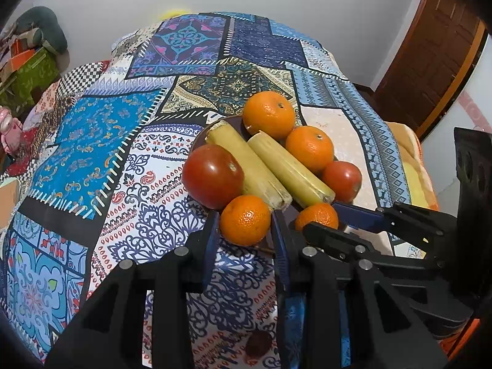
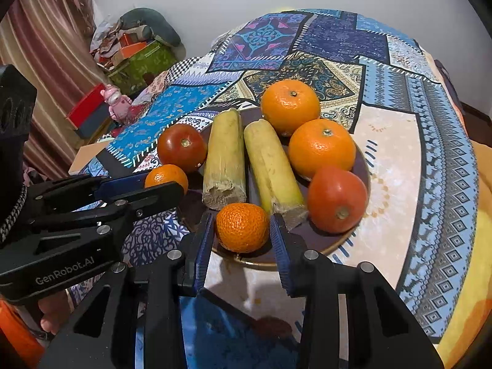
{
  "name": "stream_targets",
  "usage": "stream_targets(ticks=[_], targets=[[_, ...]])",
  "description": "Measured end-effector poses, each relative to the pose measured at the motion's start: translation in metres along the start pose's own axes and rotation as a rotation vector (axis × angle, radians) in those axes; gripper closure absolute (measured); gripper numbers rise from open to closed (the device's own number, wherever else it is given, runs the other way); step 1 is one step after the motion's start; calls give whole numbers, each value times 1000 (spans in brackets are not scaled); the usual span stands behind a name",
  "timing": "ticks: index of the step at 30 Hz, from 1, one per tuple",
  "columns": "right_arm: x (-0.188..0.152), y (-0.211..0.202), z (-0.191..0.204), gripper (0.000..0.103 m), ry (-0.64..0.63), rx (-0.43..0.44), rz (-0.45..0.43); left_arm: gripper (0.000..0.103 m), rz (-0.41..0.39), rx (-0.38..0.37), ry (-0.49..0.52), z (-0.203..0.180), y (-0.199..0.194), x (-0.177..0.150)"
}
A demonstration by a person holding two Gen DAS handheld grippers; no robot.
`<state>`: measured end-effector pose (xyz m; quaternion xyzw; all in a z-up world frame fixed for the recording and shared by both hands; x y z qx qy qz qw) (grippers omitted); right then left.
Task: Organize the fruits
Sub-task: 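Carry both mandarins onto the purple plate and open both tools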
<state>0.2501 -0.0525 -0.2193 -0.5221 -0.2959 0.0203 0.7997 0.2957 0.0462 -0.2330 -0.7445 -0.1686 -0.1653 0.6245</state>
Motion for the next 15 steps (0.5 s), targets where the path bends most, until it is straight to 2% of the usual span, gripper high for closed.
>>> stream_targets(ticks=[15], targets=[[-4,4,-1,67,-6,-5,21,66,40,-21,-17,2,11,-6]])
Point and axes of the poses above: each gripper's, at about its wrist camera, not at the fingertips, and y roughly the way its jaws point, z to its left, x to its top, the point moved 6 cm from there along y, roughly the way its jaws point, and after that the axes turned 6 degrees about z, right-handed, at the moved point
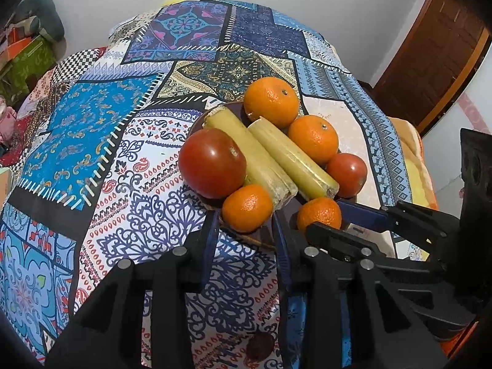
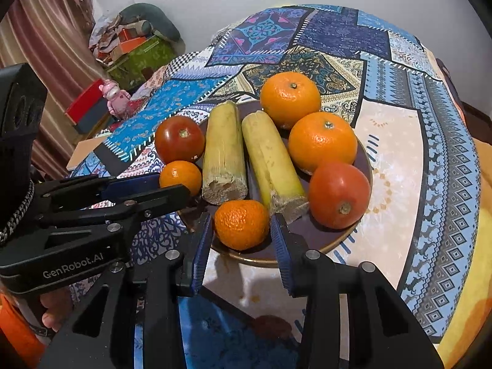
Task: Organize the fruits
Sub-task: 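Carry both mandarins onto the purple plate and open both tools, then grasp a dark red plum with the left tool while the right tool grasps another plum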
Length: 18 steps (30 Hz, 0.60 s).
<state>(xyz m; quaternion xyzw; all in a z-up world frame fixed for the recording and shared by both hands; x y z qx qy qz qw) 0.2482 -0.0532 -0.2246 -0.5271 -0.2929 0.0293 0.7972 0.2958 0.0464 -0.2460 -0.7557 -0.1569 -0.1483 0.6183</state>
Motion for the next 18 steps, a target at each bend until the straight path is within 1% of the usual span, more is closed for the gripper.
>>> stream_targets(ticks=[5,11,18], targets=[[-4,-9,1,66,-17,-31,-10,61,-17,-2,6,-2,-11,-6],[-11,-32,-5,64,-5,-46,-41,59,-55,4,22,-7,-36,-14],[-31,-54,-14,63,13,-80,-58,58,-56,9,28,-10,-54,-36]])
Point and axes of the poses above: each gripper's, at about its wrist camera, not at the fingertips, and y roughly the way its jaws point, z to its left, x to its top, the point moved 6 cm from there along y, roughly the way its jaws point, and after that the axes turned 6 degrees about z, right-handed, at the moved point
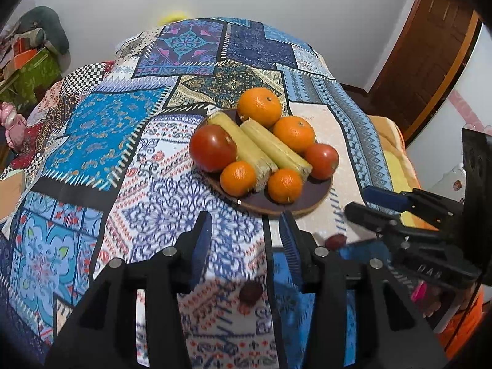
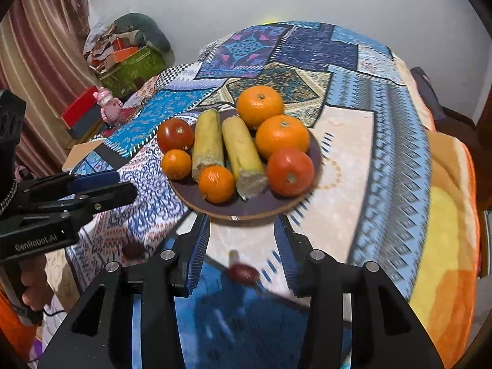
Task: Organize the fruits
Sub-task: 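Grasp a dark red plum with the left tool while the right tool grasps another plum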
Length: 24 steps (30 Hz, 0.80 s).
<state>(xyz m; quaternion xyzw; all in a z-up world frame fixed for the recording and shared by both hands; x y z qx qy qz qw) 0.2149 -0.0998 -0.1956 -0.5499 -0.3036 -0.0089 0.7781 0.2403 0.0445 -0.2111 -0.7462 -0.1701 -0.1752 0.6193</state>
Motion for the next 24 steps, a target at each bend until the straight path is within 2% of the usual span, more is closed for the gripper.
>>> stream_targets(ticks=[9,17,19,24], targets=[[-32,-7,-6,63,24,-11,30,58,56,5,13,-7,2,-41],[-49,9,-9,63,48,-10,80,59,88,4,15,-8,16,-58],[-49,12,-9,63,51,-12,85,62,95,-3,6,-6,20,-58],[-48,22,-8,63,47,-14,97,80,93,-4,1,-4,28,-60]])
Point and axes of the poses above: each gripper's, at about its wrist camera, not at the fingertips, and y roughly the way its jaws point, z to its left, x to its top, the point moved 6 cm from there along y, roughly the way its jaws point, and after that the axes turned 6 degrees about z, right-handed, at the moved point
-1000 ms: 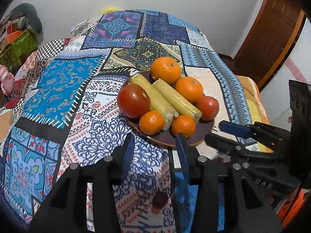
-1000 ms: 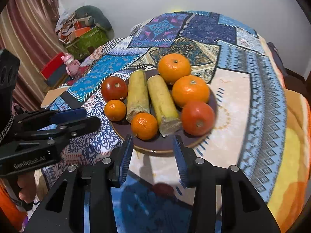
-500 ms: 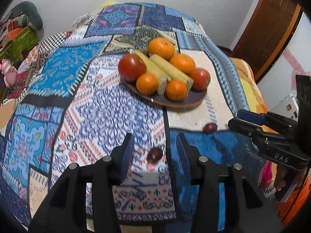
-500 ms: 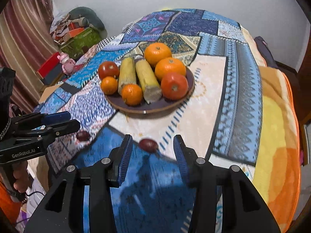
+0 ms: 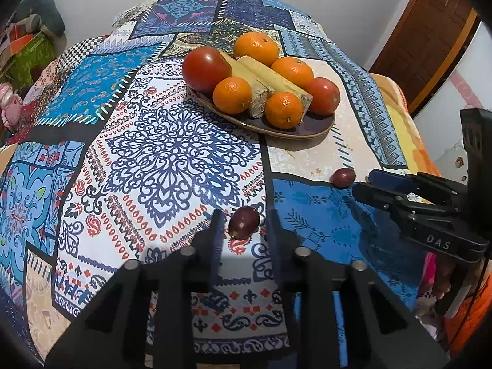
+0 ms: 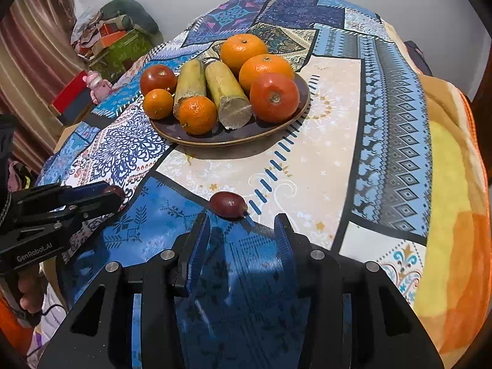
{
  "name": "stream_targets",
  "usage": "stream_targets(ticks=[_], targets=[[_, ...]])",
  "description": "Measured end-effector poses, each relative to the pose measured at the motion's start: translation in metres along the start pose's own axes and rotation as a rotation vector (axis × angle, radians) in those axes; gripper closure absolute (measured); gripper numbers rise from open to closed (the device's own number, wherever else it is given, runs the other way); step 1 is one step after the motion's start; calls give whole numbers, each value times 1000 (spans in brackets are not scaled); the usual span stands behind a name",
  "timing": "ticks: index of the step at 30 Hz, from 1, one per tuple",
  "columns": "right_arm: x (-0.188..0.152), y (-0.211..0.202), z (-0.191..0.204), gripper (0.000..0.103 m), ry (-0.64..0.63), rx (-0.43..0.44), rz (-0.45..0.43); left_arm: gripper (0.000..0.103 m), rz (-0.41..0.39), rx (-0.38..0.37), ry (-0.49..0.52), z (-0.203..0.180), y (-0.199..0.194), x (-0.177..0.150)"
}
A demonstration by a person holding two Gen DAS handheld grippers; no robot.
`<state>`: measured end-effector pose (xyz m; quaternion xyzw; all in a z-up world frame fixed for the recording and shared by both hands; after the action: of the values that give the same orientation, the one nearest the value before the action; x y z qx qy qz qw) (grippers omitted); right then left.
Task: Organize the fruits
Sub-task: 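Grasp a dark red plum with the left tool while the right tool grasps another plum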
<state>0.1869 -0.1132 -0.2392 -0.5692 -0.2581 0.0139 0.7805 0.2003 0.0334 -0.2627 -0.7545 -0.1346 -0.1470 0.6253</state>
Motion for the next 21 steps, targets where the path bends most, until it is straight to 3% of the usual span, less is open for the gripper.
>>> stream_targets(ticks=[9,12,21], targets=[[7,12,12,64,-39,-5,-2,86,-14,-9,-3,2,0,1],[6,12,14,77,-57,-9,-3,86,-17,-3,2,1,-1,2],[7,7,13,84,-47,6,-18,86,-46,-1,7,-1,-12,9]])
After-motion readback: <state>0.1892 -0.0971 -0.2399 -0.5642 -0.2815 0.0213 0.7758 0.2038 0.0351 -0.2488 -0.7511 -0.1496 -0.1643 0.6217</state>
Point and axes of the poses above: each gripper's, at about its wrist camera, not at the fingertips, and y roughly the way its jaws point, z to its left, x to its top, the point moved 6 cm from there along y, roughly the way its jaws point, and after that the axes turned 6 degrees about z, right-handed, at the moved point
